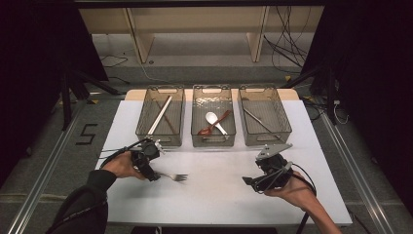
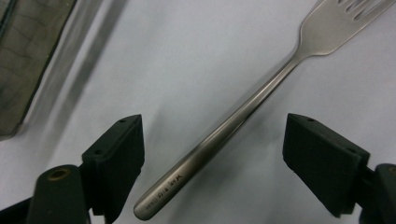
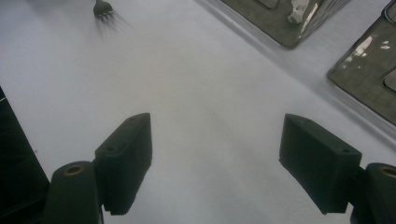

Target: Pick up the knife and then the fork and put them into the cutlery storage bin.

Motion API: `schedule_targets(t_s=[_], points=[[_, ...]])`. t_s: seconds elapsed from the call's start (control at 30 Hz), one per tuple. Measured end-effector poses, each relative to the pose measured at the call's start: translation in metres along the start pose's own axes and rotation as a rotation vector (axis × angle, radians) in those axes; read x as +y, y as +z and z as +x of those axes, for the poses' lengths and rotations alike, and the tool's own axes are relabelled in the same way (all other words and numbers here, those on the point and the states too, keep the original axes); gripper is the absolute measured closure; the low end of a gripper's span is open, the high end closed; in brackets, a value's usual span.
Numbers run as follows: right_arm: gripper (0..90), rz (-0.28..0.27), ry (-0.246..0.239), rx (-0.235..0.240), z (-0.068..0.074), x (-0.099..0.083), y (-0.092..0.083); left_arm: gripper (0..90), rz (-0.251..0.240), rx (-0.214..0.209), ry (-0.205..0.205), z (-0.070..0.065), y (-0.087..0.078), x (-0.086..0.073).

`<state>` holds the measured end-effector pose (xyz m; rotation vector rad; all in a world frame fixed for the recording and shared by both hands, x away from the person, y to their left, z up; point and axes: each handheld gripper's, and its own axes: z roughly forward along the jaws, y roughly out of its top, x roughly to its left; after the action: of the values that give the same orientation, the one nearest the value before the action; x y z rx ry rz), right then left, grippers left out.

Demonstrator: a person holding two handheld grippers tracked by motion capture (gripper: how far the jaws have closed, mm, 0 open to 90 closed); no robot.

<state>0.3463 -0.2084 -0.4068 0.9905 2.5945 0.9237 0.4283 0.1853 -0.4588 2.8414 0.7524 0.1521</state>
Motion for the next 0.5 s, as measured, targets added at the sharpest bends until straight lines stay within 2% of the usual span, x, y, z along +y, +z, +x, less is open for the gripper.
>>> schedule_targets(t_s=[0.07, 0.2, 0.33, 0.37, 0.43, 0.5], points=[[26.4, 0.002, 0.001, 0.001, 0.0002, -0.0006, -0.0003, 21.6, 0.006, -0.001, 0.008, 0.001, 0.0007, 0.0006], [26.5, 0.004, 0.0, 0.003, 0.0005, -0.0014, -0.0001, 30.2, 0.02, -0.016, 0.04, 0.0016, 0.0041, 0.0004], [26.6, 0.008, -0.001, 0.004, -0.0008, -0.0023, 0.001, 38.0, 0.021, -0.034, 0.05, 0.0015, 0.0051, 0.0005], [26.6, 0.01, 0.0, 0.005, -0.0008, -0.0024, 0.0012, 41.3, 0.034, -0.046, 0.075, 0.0014, 0.0041, 0.0011], [26.6, 0.014, -0.004, 0.005, -0.0008, -0.0025, 0.0019, 47.5, 0.041, -0.052, 0.07, 0.0003, 0.0037, 0.0017], [26.8, 0.015, -0.006, 0.009, -0.0003, -0.0024, 0.0023, 51.7, 0.06, -0.054, 0.03, -0.001, 0.0034, 0.0031]])
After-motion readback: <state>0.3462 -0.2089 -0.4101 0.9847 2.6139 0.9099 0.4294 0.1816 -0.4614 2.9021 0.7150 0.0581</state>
